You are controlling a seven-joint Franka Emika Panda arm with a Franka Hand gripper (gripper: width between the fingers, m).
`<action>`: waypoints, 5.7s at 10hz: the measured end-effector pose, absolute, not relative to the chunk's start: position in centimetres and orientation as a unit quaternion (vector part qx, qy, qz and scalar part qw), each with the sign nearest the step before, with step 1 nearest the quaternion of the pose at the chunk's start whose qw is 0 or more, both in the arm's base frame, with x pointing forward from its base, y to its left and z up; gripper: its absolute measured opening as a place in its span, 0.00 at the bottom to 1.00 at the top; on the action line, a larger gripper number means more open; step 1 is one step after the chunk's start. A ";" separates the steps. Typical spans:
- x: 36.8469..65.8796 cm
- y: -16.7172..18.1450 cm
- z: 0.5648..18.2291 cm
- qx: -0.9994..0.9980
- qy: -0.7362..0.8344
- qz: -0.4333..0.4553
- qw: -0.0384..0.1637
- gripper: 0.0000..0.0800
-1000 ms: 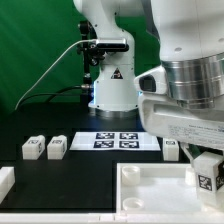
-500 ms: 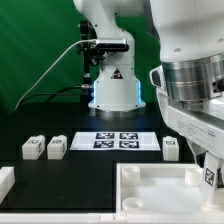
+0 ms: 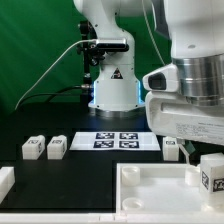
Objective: Assemble one leg
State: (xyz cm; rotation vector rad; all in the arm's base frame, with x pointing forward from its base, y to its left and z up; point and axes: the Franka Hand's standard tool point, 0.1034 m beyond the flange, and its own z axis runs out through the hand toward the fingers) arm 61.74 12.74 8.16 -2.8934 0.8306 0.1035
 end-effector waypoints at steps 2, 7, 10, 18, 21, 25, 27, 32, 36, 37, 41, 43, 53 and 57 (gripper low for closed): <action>61.6 12.5 8.0 -0.983 0.172 0.028 0.065 0.81; 62.5 12.2 8.5 -0.997 0.046 0.012 0.055 0.67; 62.2 12.1 8.3 -0.978 0.199 0.024 0.052 0.38; 62.9 13.5 8.3 -0.725 0.677 0.067 0.102 0.37; 62.8 13.4 8.2 -0.741 0.661 0.065 0.102 0.63; 62.5 13.0 8.0 -0.883 0.455 0.044 0.107 0.81; 62.5 12.7 7.9 -0.923 0.368 0.033 0.109 0.81; 62.7 11.8 8.0 -0.987 0.139 0.000 0.074 0.78; 62.6 11.8 7.9 -0.948 0.308 0.014 0.074 0.37; 62.7 11.9 8.0 -0.914 0.397 0.025 0.075 0.37; 63.3 12.2 7.7 -0.734 0.671 0.069 0.083 0.37; 63.2 12.4 7.7 -0.733 0.672 0.068 0.082 0.37; 63.0 11.2 7.7 -0.994 0.102 0.011 0.041 0.81; 63.0 11.5 7.7 -0.977 0.208 0.016 0.044 0.44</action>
Offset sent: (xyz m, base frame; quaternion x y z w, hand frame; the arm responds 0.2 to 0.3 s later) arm 0.0281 -0.0116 0.0145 -0.0774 0.0167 -0.4066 0.9102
